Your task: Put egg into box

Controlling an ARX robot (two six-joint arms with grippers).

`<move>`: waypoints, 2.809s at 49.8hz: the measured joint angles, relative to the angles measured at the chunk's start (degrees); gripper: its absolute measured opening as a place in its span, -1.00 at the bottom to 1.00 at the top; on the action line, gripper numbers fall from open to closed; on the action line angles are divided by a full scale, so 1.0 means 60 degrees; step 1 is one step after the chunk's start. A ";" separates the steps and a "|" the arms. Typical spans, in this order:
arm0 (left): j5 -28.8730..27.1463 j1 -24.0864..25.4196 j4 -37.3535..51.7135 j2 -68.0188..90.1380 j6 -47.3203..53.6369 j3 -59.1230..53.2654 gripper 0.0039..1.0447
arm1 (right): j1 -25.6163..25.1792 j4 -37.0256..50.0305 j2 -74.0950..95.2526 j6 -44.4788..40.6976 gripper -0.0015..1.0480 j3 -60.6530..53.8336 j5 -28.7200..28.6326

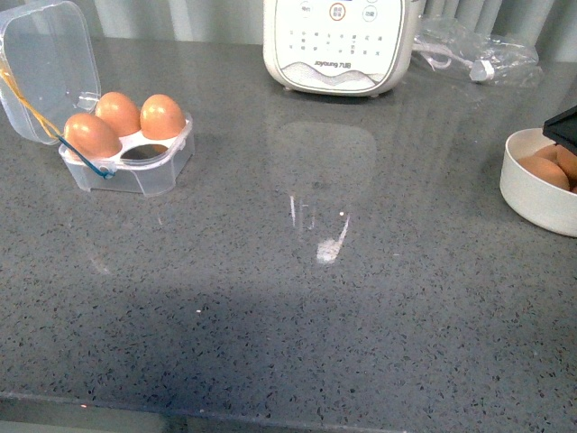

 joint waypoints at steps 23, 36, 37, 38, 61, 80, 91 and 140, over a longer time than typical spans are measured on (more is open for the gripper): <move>0.0004 0.0004 0.0000 0.0000 0.0000 0.0000 0.87 | -0.0018 0.0036 0.0066 0.0000 -0.21 -0.0051 -0.0004; 0.0000 0.0004 0.0000 0.0000 0.0000 0.0000 0.87 | 0.0138 0.0000 -0.0273 0.0007 -0.22 -0.0051 0.0659; 0.0004 0.0004 0.0000 0.0000 0.0000 0.0000 0.87 | 0.0153 0.0000 -0.0310 0.0007 -0.22 -0.0051 0.0718; 0.0000 0.0004 0.0000 0.0000 0.0000 0.0000 0.87 | 0.0193 0.0000 -0.0372 0.0011 -0.22 -0.0047 0.0823; 0.0000 0.0004 0.0000 0.0000 0.0000 0.0000 0.87 | 0.3122 -0.0310 0.0459 0.1056 -0.22 0.2641 0.2007; 0.0004 0.0004 0.0000 0.0000 0.0000 0.0000 0.87 | 0.4776 -0.0965 0.1453 0.0597 -0.22 0.3891 0.0164; 0.0004 0.0004 0.0000 0.0000 0.0000 0.0000 0.87 | 0.5125 -0.1330 0.1803 -0.0412 -0.22 0.3967 -0.1064; 0.0004 0.0004 0.0000 0.0000 0.0000 0.0000 0.87 | 0.6277 -0.2022 0.4776 -0.0678 -0.22 0.6969 -0.1381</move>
